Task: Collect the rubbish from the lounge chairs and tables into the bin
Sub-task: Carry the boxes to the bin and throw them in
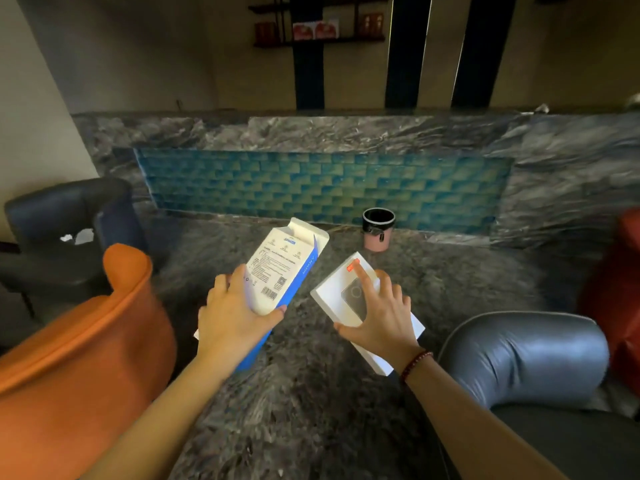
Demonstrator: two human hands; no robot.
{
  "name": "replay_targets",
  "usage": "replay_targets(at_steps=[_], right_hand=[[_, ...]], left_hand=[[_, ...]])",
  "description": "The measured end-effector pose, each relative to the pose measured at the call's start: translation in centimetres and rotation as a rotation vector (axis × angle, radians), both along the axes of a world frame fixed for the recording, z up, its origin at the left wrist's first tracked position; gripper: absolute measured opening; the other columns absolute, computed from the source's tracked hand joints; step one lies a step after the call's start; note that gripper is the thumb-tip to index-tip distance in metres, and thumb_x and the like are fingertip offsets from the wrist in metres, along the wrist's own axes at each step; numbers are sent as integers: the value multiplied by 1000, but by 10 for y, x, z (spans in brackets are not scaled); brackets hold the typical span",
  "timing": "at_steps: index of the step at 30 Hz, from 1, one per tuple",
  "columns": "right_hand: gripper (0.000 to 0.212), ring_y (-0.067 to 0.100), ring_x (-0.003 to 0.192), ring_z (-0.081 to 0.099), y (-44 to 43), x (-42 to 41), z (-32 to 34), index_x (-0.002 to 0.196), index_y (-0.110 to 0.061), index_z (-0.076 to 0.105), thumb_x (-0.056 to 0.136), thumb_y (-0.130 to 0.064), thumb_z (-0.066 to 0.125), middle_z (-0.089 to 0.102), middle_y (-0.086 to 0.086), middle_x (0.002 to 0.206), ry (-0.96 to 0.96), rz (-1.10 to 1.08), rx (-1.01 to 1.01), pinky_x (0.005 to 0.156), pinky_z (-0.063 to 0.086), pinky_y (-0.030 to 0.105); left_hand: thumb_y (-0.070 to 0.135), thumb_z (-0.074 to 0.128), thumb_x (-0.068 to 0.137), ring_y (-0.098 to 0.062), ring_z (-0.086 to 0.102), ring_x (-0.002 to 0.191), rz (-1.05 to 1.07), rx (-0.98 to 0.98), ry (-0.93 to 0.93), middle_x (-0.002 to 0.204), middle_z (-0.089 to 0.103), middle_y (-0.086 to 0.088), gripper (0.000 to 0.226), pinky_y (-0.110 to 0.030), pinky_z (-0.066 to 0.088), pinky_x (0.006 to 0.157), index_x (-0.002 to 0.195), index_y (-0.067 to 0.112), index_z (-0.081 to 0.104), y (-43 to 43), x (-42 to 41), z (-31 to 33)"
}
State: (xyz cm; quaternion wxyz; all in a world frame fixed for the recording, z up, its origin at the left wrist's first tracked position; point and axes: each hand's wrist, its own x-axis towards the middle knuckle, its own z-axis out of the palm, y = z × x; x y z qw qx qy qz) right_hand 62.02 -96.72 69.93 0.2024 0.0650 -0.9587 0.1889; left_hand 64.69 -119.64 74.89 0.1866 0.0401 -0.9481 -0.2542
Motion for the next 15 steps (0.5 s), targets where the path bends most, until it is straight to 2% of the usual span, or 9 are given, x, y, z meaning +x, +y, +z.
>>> replay_targets(at_steps=[8,12,15], right_hand=[[109,31,109,43,-13,-220,-5,141,-35,5,55,-64,64,37,8,133,4,-6,3,90,37,46],[107,31,114,40,-19,-341,-14,140,-38,0,58,-65,62,33,9,138,-19,-16,22,94,35,47],[106,32,116,38,-10,-427,-14,140,-40,-5,59,-74,54,31,9,140,-31,-59,24,94,34,46]], left_hand=[[53,71,64,-30,45,114,37,-12,12,123,40,-6,87,-47,42,90,134,21,31,-30,-218,-6],[53,71,64,-30,45,115,25,11,9,123,40,-6,88,-48,42,91,135,22,30,-39,-346,-13],[55,70,63,-29,45,115,-35,5,-11,121,41,-4,88,-44,42,89,135,23,30,-30,-442,-11]])
